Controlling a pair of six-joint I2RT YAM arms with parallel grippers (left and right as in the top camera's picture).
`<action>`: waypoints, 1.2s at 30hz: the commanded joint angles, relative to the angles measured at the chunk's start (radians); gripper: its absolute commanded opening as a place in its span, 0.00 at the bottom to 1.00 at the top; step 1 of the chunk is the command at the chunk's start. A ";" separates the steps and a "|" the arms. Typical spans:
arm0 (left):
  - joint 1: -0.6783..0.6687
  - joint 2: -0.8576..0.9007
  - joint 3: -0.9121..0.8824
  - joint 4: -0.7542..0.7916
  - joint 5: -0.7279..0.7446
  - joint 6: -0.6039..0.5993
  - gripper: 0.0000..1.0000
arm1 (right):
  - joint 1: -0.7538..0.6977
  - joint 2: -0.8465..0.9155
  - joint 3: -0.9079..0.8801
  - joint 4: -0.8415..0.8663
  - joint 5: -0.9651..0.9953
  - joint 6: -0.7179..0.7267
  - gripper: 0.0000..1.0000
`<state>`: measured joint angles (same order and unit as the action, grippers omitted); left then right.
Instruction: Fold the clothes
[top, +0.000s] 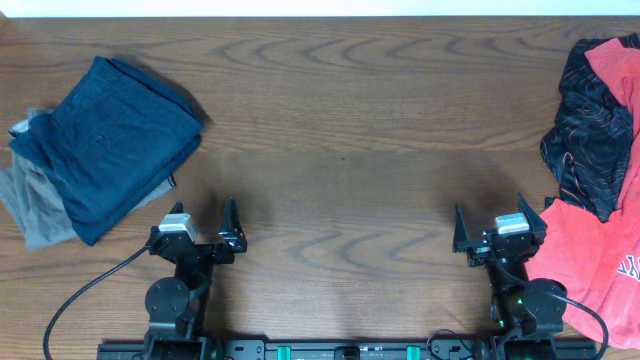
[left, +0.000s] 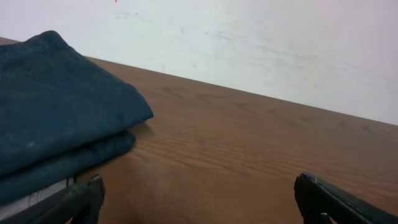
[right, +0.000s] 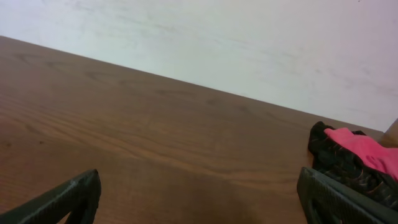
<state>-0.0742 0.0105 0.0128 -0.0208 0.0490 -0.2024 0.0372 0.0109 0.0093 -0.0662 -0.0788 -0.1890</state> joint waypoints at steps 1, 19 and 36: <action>-0.002 -0.007 -0.009 -0.046 -0.016 0.014 0.98 | 0.011 -0.004 -0.004 -0.001 -0.003 -0.006 0.99; -0.002 -0.006 -0.009 -0.046 -0.013 0.014 0.98 | 0.011 -0.004 -0.004 0.000 -0.008 -0.006 0.99; -0.002 0.145 0.136 -0.173 0.075 0.014 0.98 | 0.009 0.077 0.161 -0.187 0.134 0.161 0.99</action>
<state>-0.0742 0.0959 0.0772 -0.1577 0.0898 -0.2020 0.0372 0.0475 0.0811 -0.2169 -0.0135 -0.0612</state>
